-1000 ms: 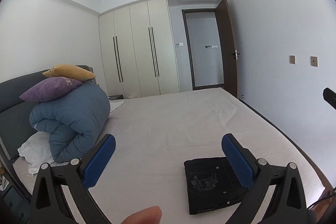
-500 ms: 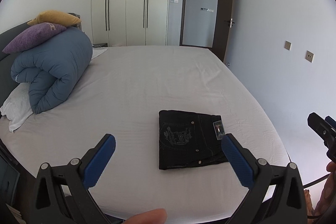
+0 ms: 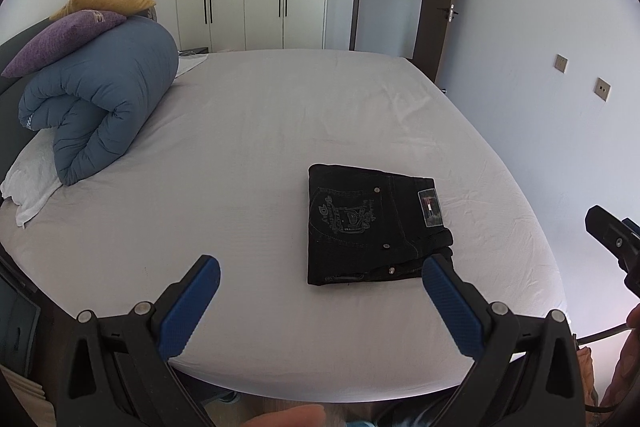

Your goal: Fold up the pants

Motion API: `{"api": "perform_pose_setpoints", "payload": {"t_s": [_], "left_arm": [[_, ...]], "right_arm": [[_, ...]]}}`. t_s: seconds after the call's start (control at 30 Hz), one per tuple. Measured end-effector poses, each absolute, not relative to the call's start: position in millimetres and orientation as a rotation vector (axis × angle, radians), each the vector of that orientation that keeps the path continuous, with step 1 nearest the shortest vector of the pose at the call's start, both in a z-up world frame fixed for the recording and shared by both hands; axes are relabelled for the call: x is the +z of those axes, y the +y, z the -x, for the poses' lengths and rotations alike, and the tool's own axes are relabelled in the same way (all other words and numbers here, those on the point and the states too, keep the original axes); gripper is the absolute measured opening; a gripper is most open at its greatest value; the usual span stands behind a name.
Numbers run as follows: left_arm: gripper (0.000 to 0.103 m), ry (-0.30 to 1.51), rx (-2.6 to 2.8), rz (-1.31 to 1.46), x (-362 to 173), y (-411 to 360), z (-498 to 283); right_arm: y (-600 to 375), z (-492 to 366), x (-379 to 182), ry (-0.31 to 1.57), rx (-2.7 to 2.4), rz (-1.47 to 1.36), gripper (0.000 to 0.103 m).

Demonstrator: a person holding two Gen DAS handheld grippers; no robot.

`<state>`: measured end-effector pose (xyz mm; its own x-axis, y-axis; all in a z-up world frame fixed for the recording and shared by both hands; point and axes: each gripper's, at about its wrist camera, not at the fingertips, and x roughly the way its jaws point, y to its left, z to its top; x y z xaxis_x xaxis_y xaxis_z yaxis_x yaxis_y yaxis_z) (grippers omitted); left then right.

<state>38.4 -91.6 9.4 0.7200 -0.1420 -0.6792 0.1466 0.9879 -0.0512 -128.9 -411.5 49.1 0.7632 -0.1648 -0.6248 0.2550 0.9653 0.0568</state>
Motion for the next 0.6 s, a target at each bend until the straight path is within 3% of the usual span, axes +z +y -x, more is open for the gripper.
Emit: {"api": "perform_pose_setpoints", "payload": {"t_s": [0.6], "left_arm": [[0.103, 0.793, -0.156, -0.018, -5.3, -93.5, -42.8]], "right_arm": [[-406.8, 106.3, 15.3, 0.734, -0.199, -0.147, 0.103]]}}
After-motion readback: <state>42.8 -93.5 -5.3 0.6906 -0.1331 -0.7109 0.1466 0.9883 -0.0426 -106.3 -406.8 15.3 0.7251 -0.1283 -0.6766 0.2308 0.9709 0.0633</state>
